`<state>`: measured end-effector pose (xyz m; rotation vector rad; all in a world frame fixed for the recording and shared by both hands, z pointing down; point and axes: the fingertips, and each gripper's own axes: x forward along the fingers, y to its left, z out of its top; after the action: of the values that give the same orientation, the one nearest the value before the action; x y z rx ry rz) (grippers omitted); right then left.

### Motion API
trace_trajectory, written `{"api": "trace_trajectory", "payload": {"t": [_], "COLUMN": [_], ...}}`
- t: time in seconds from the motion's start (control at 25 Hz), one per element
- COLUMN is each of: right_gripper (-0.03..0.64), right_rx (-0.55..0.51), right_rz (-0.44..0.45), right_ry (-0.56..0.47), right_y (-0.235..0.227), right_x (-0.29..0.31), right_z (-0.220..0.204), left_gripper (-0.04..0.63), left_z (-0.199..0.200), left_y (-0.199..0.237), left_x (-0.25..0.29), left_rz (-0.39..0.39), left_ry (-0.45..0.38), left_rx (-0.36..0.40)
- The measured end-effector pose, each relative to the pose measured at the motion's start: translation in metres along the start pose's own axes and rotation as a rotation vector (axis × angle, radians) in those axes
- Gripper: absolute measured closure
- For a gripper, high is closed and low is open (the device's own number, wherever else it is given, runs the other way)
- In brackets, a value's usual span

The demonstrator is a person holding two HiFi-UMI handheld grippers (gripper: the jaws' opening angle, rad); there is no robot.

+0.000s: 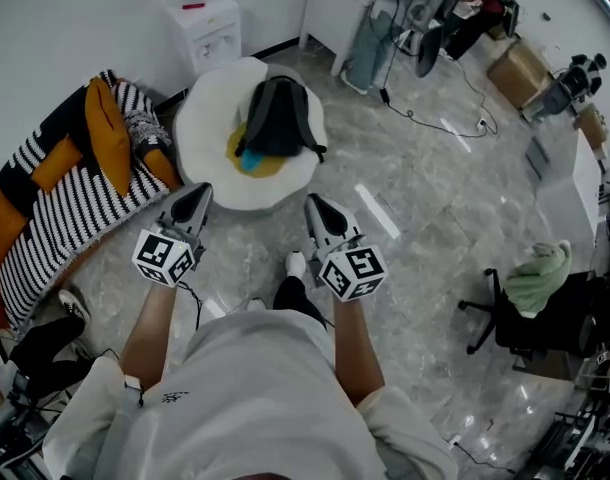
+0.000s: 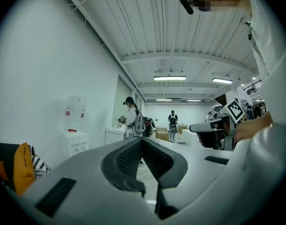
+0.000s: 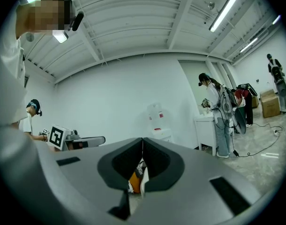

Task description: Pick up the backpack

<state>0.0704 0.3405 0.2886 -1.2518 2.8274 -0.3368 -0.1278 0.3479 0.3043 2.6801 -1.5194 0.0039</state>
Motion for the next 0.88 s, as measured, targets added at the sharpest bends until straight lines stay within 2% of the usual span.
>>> {"api": "trace_trajectory", "payload": {"t": [0.4, 0.88], "right_gripper": [0.609, 0.61], "right_rx": [0.025, 0.038], "right_rz": [0.008, 0.071], "right_ry": [0.018, 0.051], "right_y": [-0.057, -0.125], "right_x": [0.036, 0.085], "right_z": [0.005, 0.013], "left_gripper": [0.592, 0.594], "left_z": [0.001, 0.002], "left_y": [0.007, 0.022], "left_x": [0.071, 0.148], "left_rz": [-0.018, 0.028], "left_ry": [0.017, 0.039], "left_rx": [0.003, 0.001]}}
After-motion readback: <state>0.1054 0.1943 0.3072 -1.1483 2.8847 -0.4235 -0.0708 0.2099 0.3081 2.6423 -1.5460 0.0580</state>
